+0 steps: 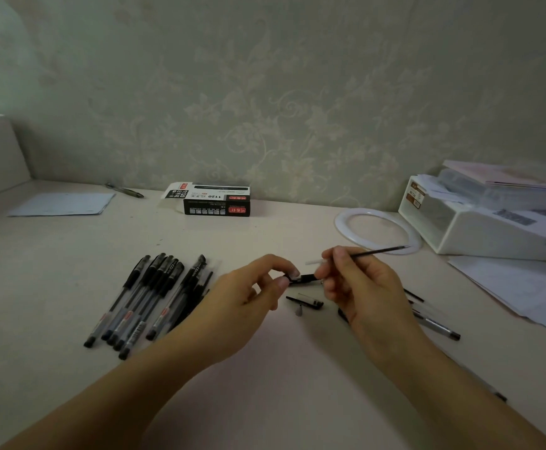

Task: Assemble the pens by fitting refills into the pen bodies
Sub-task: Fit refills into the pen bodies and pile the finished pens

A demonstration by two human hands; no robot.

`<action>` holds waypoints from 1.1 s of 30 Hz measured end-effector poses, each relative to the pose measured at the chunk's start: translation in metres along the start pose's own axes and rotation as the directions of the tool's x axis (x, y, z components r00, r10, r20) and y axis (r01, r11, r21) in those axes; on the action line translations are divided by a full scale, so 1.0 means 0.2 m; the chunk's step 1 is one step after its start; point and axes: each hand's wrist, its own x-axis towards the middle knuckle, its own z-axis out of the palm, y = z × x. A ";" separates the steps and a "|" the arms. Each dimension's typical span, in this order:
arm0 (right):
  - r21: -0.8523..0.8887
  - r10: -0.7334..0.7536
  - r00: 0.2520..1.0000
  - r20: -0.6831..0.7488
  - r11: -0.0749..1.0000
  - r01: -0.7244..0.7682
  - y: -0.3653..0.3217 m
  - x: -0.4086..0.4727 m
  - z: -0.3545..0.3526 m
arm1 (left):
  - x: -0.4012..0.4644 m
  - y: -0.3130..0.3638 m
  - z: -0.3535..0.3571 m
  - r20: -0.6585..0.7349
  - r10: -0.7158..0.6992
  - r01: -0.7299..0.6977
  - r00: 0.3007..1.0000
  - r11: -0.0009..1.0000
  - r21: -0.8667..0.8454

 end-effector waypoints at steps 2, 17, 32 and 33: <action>0.057 0.037 0.998 0.047 0.998 -0.039 0.00 -0.01 0.01 | 0.00 0.00 0.00 0.004 0.004 -0.004 1.000 1.000 -0.021; 0.122 0.066 0.990 0.121 0.989 -0.081 0.00 0.00 0.01 | 0.00 0.02 0.01 0.050 0.024 -0.013 0.998 0.981 -0.194; -0.420 -0.078 0.941 0.330 0.881 0.220 0.04 -0.04 0.02 | -0.01 0.01 0.03 0.069 0.027 -0.011 0.997 0.976 -0.219; -0.489 -0.088 0.937 0.338 0.834 0.255 0.05 -0.04 0.02 | -0.01 0.01 0.03 0.054 0.021 -0.006 0.998 0.965 -0.261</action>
